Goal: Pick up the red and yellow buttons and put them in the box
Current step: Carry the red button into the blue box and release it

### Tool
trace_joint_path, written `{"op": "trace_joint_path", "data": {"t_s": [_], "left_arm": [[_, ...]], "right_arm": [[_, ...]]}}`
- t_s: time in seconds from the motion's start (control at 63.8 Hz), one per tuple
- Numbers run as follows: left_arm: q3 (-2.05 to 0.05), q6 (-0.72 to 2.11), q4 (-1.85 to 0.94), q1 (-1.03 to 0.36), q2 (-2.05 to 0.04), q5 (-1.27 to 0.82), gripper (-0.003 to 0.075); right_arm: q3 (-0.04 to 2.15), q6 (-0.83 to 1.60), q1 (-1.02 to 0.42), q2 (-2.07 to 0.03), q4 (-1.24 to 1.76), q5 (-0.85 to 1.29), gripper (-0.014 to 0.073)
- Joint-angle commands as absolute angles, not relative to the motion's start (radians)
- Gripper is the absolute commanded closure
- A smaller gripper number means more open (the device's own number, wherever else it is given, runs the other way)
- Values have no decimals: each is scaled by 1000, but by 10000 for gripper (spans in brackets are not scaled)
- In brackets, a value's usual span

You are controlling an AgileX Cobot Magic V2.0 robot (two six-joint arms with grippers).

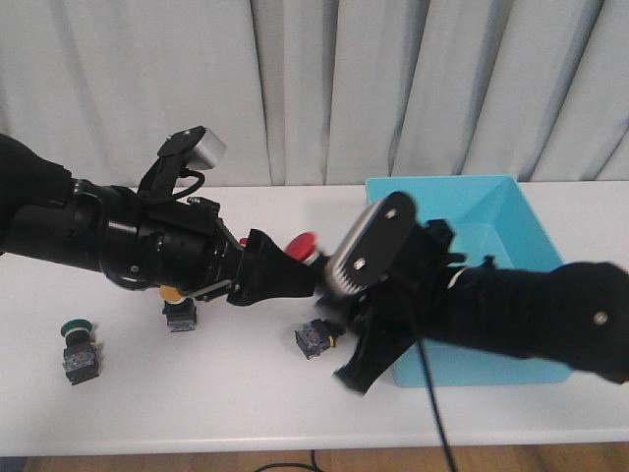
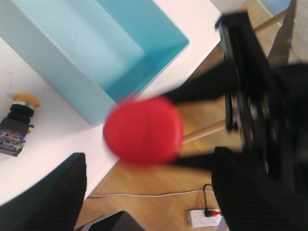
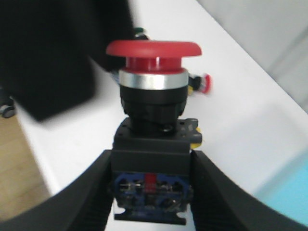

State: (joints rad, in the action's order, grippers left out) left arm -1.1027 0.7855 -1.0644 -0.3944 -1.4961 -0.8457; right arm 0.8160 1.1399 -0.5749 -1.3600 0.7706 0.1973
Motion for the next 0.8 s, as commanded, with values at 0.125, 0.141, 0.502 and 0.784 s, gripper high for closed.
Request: {"op": "trace_joint_path", "data": {"t_s": [0.125, 0.141, 0.502, 0.784], "left_arm": [[-1127, 788, -1074, -398, -1460, -855, 197], [-1127, 788, -1074, -398, -1460, -855, 197], [-1127, 788, -1074, -398, -1460, -855, 197], [-1127, 788, -1074, -398, -1460, -855, 197]], "right_arm": [[845, 1095, -322, -1352, 772, 218, 385], [847, 1087, -304, -1355, 772, 226, 384], [1061, 568, -60, -1622, 324, 519, 379], [1287, 209, -63, -1878, 55, 746, 372]]}}
